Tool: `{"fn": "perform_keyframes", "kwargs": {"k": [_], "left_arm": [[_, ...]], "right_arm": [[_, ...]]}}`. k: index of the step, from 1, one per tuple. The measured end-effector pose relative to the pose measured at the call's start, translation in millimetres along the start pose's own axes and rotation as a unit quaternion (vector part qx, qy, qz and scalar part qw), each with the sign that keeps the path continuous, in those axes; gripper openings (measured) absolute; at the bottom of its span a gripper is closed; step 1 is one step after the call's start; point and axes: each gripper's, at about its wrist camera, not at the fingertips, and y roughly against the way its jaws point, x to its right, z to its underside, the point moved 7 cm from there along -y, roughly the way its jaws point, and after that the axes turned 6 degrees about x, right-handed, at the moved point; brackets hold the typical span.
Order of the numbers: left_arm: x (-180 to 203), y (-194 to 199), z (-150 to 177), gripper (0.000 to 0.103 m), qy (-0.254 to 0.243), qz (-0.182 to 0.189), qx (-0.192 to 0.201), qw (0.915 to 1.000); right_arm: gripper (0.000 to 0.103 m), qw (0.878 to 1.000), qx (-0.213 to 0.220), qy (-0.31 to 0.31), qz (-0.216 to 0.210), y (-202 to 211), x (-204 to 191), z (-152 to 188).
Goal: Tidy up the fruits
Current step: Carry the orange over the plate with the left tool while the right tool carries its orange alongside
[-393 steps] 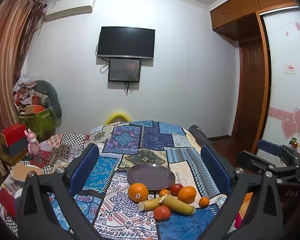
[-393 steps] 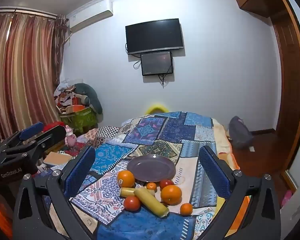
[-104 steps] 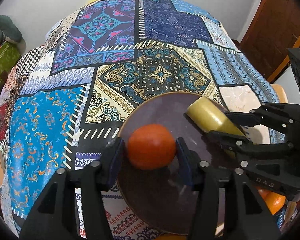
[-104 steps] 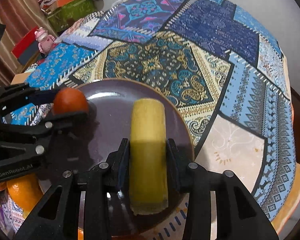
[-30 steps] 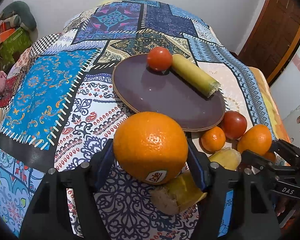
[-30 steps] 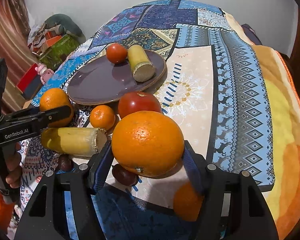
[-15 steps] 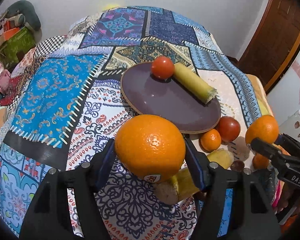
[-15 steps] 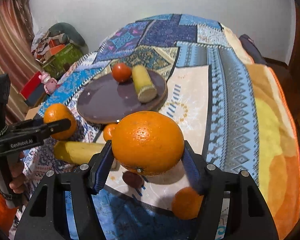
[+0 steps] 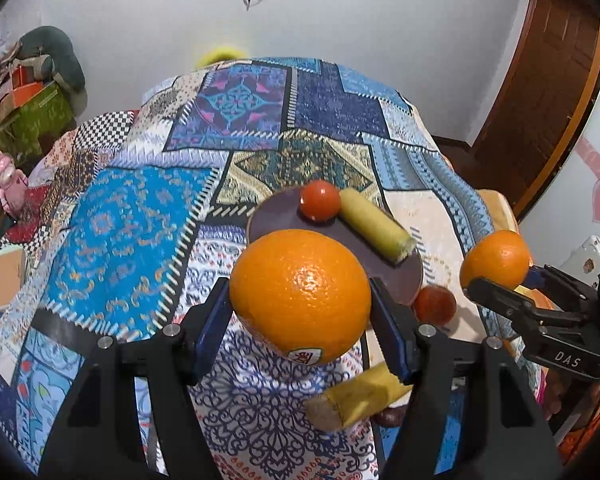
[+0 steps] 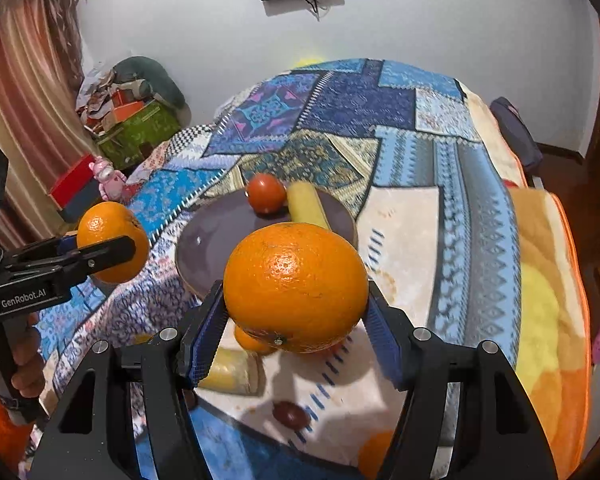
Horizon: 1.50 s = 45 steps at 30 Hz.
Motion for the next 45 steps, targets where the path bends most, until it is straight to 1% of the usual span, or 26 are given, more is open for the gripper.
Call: {"fn": "perform_keyframes", "kwargs": {"k": [8,11,15,25,31,45], "left_arm": [[-7.0,-14.2,-21.4,0.066,0.001,-0.009,0.009,0.9999],[-9.7,-22.1,-26.3,0.066,0.0,-0.012,0.009,0.9999],[-14.6,-36.8,-31.7,0.066,0.001,-0.018,0.006,0.9998],[-28.6,-73.3,-38.3,0.066,0.003,-0.03,-0.014,0.9995],[-26.6,-87.3,-40.3,0.066,-0.008,-0.032,-0.023,0.9992],[-19.8,-115.6,-31.3,0.066,-0.021,-0.033,-0.051,0.9979]], "right_arm": [[0.062,1.0,0.008,0.017,-0.014,-18.3,-14.9,-23.1],[0.062,1.0,0.003,0.021,-0.019,-31.1,-19.4,-28.9],[0.062,0.999,-0.005,0.032,-0.014,-45.2,-22.4,-33.1],[0.062,0.997,-0.039,0.06,-0.003,-81.8,-25.8,-28.5],[0.062,0.996,-0.057,0.073,0.0,-97.9,-27.6,-24.1],[0.063,0.992,-0.08,0.1,0.001,-113.6,-36.1,-18.8]]}}
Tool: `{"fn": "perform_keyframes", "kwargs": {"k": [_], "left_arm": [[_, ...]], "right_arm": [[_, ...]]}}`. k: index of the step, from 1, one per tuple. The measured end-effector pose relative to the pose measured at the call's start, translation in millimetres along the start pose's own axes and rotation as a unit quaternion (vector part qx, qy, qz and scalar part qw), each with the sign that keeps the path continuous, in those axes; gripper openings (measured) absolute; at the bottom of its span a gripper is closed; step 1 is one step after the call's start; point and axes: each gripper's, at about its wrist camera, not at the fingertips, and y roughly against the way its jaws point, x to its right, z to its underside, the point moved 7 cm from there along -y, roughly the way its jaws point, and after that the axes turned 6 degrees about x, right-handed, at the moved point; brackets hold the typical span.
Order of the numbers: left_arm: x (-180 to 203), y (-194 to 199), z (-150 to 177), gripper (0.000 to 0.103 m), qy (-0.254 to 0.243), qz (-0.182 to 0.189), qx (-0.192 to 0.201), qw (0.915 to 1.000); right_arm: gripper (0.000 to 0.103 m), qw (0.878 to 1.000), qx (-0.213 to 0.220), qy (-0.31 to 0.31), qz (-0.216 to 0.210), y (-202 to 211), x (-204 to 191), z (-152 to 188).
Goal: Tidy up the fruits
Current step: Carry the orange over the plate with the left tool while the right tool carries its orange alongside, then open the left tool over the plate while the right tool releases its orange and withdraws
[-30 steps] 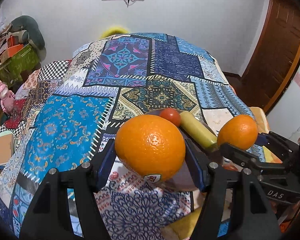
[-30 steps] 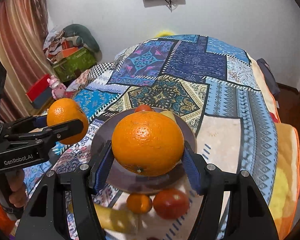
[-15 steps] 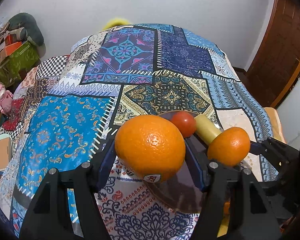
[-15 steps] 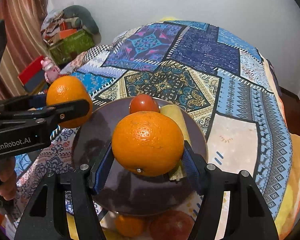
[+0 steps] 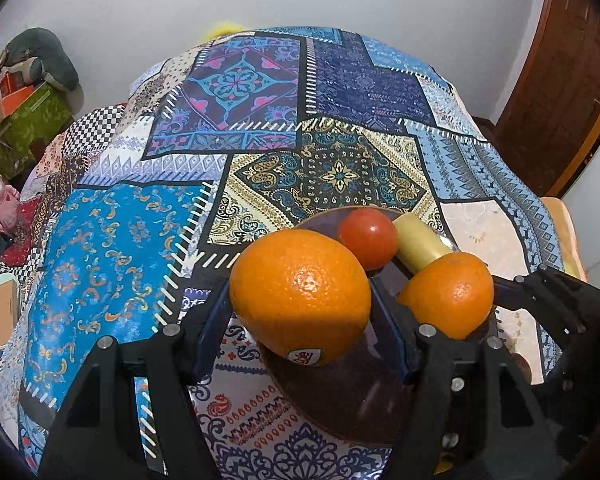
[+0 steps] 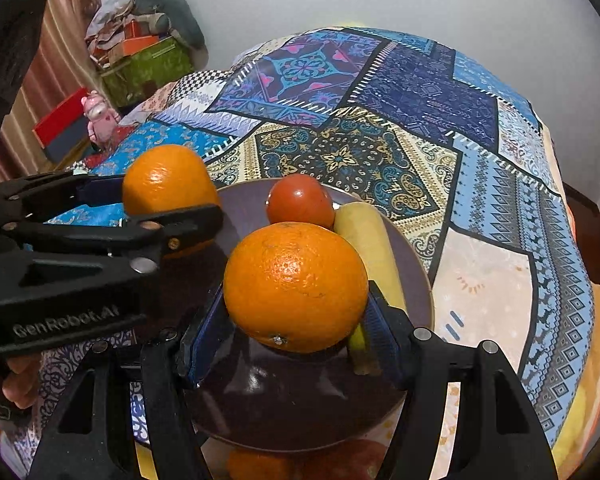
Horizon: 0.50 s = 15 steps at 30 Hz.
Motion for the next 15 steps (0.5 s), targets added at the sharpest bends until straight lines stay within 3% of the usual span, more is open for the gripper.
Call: {"fn": "perform_keyframes", "kwargs": {"k": [10,15], "left_arm": [[4.7,-5.1,5.5,0.067,-0.012,0.004,-0.011,0.9999],[7.0,8.1,3.6,0.067,-0.017,0.012,0.008,0.9998]], "right_arm": [[0.063,1.0,-0.019,0.003,-0.012,-9.3,-6.6,6.2],[0.063,1.0,-0.021,-0.007,-0.021,-8.2,-4.4,7.6]]}}
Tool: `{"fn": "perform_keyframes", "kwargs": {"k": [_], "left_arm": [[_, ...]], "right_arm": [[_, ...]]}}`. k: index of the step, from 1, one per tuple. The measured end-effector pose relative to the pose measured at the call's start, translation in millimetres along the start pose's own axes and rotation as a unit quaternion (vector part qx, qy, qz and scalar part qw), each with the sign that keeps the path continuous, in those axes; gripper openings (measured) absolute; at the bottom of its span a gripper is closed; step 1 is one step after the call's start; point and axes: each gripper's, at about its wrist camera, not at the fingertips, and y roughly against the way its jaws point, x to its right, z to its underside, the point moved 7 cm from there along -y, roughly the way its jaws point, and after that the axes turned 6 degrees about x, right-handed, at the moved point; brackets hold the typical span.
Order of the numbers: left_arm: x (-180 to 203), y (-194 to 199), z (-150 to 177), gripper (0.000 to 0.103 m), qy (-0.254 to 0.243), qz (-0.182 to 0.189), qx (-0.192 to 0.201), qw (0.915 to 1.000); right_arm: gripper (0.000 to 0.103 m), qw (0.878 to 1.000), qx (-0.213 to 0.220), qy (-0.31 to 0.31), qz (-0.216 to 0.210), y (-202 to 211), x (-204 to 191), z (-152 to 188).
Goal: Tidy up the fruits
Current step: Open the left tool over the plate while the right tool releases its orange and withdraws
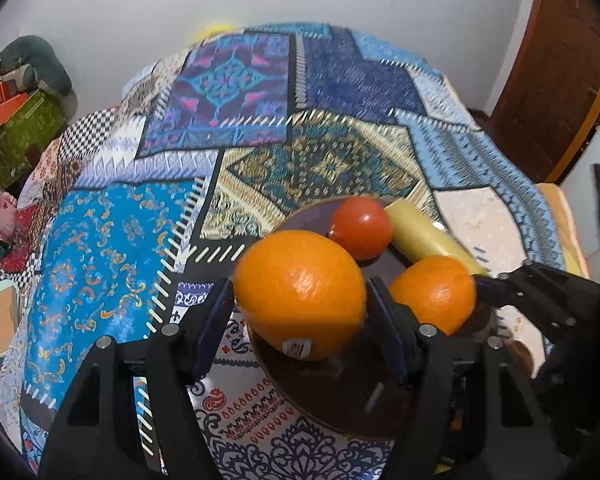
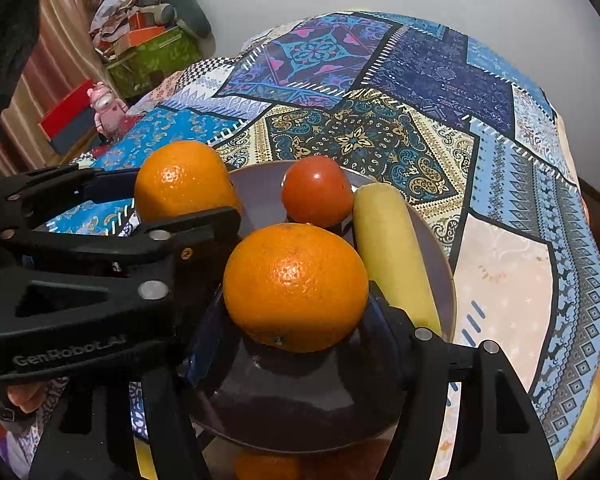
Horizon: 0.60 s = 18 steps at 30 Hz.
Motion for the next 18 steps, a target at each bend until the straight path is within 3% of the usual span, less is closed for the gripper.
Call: {"fn": "perform_keyframes", "kwargs": {"k": [11,18], "left_arm": [[0.5,48.4,-11.5,0.067,-0.005,-0.002,0.043,0.9991],[5.3,85.6,-3.7,0.067,-0.014,-0.003,0.059,0.9982]], "right_arm": [[0.065,0.999,0.032,-0.003,0.019,30.3,7.4,-7.8],[0.065,0.997,0.067,-0.002,0.034,74.0,11.6,-10.0]]}}
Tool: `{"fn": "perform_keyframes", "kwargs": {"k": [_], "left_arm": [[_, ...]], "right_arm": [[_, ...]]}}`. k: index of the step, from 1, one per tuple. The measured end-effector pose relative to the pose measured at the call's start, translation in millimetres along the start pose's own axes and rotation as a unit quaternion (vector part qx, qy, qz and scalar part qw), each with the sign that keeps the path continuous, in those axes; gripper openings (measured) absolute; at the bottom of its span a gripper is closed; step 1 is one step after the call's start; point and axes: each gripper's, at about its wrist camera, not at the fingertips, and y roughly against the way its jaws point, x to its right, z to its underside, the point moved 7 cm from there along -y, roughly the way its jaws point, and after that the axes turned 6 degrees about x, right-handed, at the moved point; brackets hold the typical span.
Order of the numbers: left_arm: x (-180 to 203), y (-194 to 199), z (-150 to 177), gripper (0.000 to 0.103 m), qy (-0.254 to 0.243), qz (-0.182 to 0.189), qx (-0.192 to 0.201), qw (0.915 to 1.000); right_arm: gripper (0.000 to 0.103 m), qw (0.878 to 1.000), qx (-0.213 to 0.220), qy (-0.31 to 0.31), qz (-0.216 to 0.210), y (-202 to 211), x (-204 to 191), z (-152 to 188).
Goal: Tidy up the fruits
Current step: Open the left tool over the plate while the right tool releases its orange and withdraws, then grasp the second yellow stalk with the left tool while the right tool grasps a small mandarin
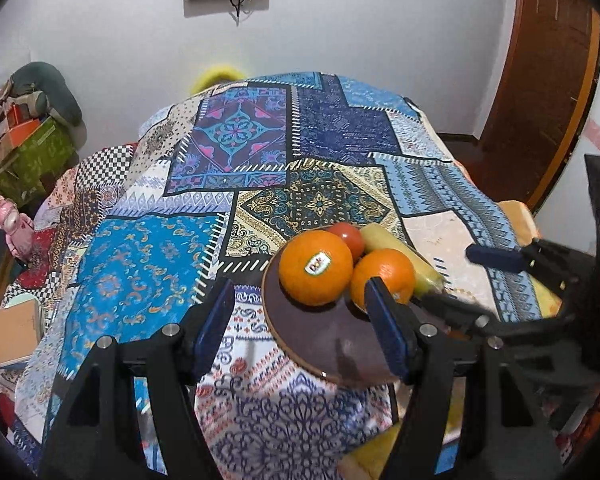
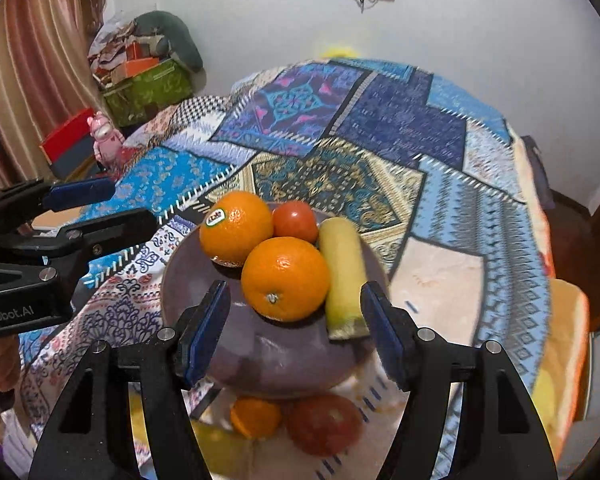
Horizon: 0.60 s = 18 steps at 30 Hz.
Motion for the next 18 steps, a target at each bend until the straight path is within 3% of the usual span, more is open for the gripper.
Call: {"fn": "perform_keyframes", "kwargs": {"k": [8,13,18], "left_arm": [[16.6,35.5,22.8,0.073,-0.003,0.019,-0.006,0.9998],[34.0,46.8,45.5,0.085,-0.013,0.032,-0.019,0.9992],[53.8,44.9,68.2,0.09,-0.025,0.046,-0.04,0.9978]], "right_arm": [[0.065,0.999,0.028,-0.014,0.012,51.7,13.5,9.9],[0.065,0.999,0.027,-0.03,0.027,78.5,28.5,34.8],[0.066,0.998,0.011,-0.053,0.038,90.6,44.2,66.1]]}}
